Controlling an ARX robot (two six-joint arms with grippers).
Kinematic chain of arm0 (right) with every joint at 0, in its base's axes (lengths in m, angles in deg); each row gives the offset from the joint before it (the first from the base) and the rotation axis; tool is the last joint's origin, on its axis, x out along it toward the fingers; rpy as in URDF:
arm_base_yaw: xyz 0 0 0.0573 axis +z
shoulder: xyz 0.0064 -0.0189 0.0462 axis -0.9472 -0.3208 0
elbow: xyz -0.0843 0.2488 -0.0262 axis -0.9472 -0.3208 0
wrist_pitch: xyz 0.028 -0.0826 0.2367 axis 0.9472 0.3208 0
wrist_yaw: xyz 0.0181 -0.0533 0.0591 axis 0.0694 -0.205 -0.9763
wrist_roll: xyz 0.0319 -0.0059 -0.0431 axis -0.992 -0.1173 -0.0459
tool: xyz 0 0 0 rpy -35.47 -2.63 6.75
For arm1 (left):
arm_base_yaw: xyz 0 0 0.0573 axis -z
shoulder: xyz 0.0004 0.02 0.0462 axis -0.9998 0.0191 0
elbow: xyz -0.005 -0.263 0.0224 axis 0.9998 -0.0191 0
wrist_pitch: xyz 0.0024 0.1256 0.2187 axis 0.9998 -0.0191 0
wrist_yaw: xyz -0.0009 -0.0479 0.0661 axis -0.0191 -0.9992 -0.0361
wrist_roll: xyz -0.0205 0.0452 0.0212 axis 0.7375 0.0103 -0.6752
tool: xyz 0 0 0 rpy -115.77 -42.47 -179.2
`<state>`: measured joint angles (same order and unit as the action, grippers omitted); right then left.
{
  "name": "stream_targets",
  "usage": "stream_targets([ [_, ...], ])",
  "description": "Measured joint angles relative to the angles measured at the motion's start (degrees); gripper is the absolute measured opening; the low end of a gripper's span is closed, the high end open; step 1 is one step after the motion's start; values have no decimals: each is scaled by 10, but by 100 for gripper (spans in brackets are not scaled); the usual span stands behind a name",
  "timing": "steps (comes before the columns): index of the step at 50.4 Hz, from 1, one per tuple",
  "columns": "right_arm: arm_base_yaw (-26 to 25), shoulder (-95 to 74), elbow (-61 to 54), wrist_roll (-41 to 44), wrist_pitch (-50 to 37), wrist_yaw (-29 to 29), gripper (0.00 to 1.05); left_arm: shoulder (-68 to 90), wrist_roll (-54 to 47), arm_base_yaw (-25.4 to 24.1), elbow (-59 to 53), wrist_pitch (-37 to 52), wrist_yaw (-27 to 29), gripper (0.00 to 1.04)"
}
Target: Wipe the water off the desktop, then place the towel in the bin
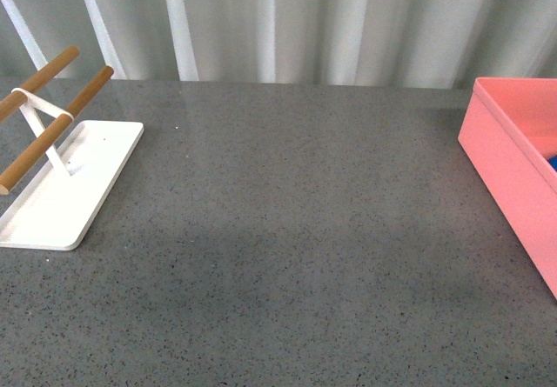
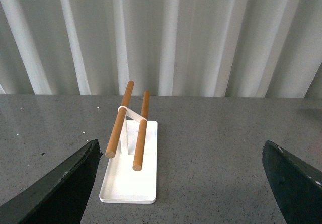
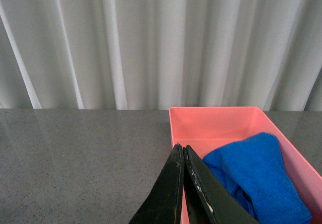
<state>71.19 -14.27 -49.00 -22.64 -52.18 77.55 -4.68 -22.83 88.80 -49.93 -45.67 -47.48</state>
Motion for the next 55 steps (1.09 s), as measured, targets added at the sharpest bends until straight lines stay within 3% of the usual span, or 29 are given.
stream_targets([
  [3,0,59,0,0,78,1,3,0,0,0,0,0,0,98],
  [16,0,83,0,0,86,2,4,-1,0,0,0,0,0,98],
  [46,0,83,0,0,86,2,99,-1,0,0,0,0,0,98],
  [55,0,83,0,-1,86,2,98,-1,0,0,0,0,0,98],
])
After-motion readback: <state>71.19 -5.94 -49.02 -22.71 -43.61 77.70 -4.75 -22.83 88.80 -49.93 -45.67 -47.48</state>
